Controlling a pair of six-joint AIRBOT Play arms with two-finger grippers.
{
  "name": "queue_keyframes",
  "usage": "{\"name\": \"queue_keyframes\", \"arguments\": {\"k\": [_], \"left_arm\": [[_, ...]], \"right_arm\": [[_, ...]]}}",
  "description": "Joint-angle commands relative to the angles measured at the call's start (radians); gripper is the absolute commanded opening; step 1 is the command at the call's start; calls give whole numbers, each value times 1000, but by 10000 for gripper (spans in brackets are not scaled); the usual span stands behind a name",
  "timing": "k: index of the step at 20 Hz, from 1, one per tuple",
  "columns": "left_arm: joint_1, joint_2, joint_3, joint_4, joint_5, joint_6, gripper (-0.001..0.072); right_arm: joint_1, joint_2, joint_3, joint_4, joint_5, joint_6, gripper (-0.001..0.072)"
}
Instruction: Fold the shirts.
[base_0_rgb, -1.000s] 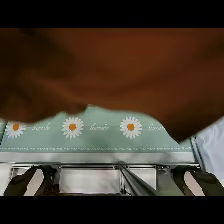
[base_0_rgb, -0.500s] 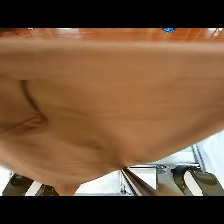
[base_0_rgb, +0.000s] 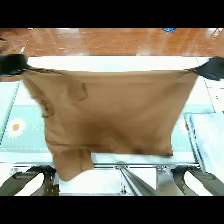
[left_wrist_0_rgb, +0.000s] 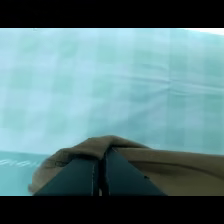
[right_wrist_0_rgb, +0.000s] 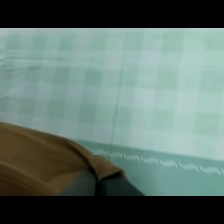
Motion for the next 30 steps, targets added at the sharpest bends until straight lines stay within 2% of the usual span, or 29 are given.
{"name": "queue_keyframes", "arguments": {"k": [1, 4, 6, 9, 10, 13, 16, 19, 23, 26, 30], "left_arm": [[0, -314, 29, -101, 196, -13, 17], [1, -582, 201, -158, 201, -13, 17], [0, -729, 331, -225, 140, -13, 17], [2, -851, 451, -293, 29, -12, 17], [3, -861, 469, -292, 1, -8, 17], [38, -845, 520, -292, -129, 108, 17], [95, -802, 527, -291, -309, 214, 17], [139, -797, 504, -293, -467, 244, 17], [121, -797, 330, -291, -501, 270, 16], [122, -798, 229, -292, -476, 270, 17], [122, -793, 216, -293, -485, 266, 17]], "right_arm": [[0, -269, -16, 66, -201, -55, 27], [0, -514, 93, 82, -280, -51, 27], [0, -649, 186, 95, -287, -26, 27], [0, -769, 274, 126, -285, -9, 27], [0, -784, 283, 126, -279, 1, 27], [-17, -770, 283, 121, -223, -8, 27], [-56, -737, 283, 109, -68, -29, 27], [-70, -724, 273, -5, 99, -31, 27], [-60, -723, 167, -42, 161, -32, 27], [-60, -724, 88, -45, 132, -34, 27], [-60, -724, 37, -33, 95, -34, 27]]}}
